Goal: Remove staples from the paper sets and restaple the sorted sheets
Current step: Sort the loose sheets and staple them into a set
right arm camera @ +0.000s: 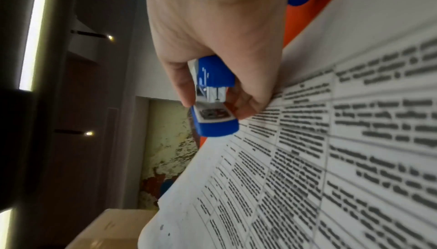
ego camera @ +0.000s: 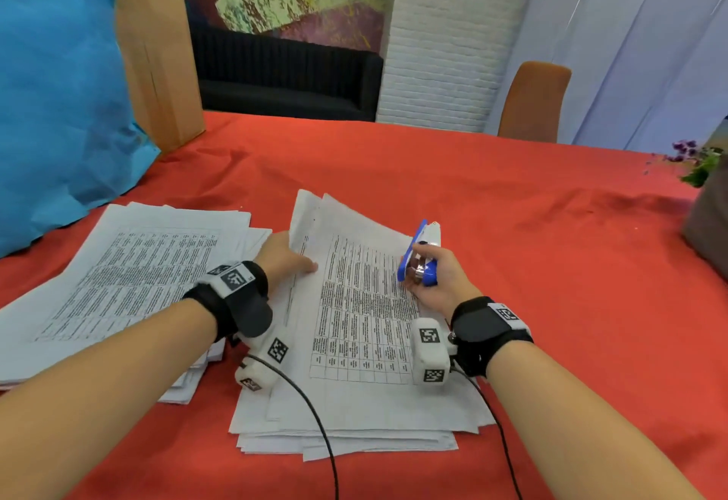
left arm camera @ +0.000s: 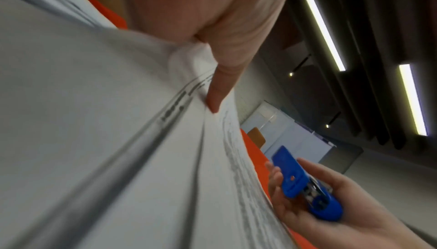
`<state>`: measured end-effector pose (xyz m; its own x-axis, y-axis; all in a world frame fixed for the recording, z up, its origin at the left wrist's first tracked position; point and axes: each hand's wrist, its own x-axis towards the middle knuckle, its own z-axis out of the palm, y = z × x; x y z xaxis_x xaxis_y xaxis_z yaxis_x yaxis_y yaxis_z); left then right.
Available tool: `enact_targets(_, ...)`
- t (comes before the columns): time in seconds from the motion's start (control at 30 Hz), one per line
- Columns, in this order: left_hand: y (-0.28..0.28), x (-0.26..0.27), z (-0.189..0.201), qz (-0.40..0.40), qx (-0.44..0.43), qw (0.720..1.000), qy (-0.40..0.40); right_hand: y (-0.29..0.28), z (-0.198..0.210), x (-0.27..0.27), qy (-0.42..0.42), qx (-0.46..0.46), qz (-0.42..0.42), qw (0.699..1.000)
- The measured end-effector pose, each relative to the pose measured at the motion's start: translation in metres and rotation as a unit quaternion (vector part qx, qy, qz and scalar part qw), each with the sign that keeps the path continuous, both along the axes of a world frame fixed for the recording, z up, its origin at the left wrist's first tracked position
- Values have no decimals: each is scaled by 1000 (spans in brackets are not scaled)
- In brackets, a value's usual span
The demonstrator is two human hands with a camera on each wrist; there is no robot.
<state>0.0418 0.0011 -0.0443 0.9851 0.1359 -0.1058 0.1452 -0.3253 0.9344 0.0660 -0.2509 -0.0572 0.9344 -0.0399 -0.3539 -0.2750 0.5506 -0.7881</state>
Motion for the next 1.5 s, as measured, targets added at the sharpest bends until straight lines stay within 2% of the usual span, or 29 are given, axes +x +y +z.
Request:
enact_targets(0.1, 16, -6, 28, 20, -77, 992, -99, -13, 22, 3, -63, -33, -44, 997)
enact_targets(0.17, 27, -7, 46, 17, -114, 981, -155, -23, 37, 2, -115, -98, -37, 988)
enact_targets(0.23, 24, -8, 59, 13, -130, 971, -201, -23, 53, -4, -167, -180, 45, 968)
enact_targets(0.3, 8, -8, 72, 18, -120, 959, -254, -12, 69, -13, -222, -197, 154, 942)
enact_targets(0.37, -8, -6, 84, 28, -87, 951, -297, 2, 87, -20, -278, -229, 205, 910)
enact_targets(0.43, -14, -3, 97, 51, -62, 939, -336, 12, 106, -23, -335, -276, 190, 881)
enact_targets(0.5, -12, 0, 115, 88, -45, 912, -399, 15, 125, -23, -381, -315, 132, 859)
enact_targets(0.63, -19, -7, 150, 93, -14, 843, -530, 11, 152, -27, -439, -277, 52, 853)
enact_targets(0.7, -24, -11, 145, 87, -29, 842, -532, 8, 149, -28, -439, -287, 60, 850)
enact_targets(0.8, -24, -8, 113, 114, -57, 878, -461, 2, 120, -27, -393, -322, 94, 856)
enact_targets(0.87, -25, -3, 99, 122, -57, 893, -430, 2, 104, -26, -373, -331, 95, 862)
enact_targets(1.07, -33, 12, 104, 136, 41, 885, -444, 15, 113, -11, -357, -349, 78, 863)
enact_targets(1.1, -31, 13, 103, 141, 55, 884, -443, 17, 116, -7, -362, -376, 64, 851)
enact_targets(1.13, -30, 12, 103, 142, 67, 883, -442, 19, 120, -4, -374, -425, 28, 824)
enact_targets(1.2, -28, 10, 105, 129, 76, 884, -443, 16, 137, 1, -399, -516, -115, 749)
enact_targets(1.23, -28, 9, 108, 117, 77, 884, -446, 15, 152, -1, -428, -514, -199, 716)
enact_targets(1.27, -29, 8, 111, 100, 79, 884, -449, 15, 170, -5, -462, -475, -259, 703)
enact_targets(1.3, -31, 7, 115, 80, 82, 883, -455, 18, 190, -11, -496, -410, -283, 711)
enact_targets(1.37, -39, 6, 122, 42, 97, 878, -466, 29, 227, -21, -532, -292, -259, 751)
enact_targets(1.4, -45, 5, 125, 27, 105, 876, -471, 36, 240, -23, -540, -262, -244, 762)
enact_targets(1.5, -60, 3, 133, 2, 113, 867, -485, 57, 257, -22, -526, -278, -184, 782)
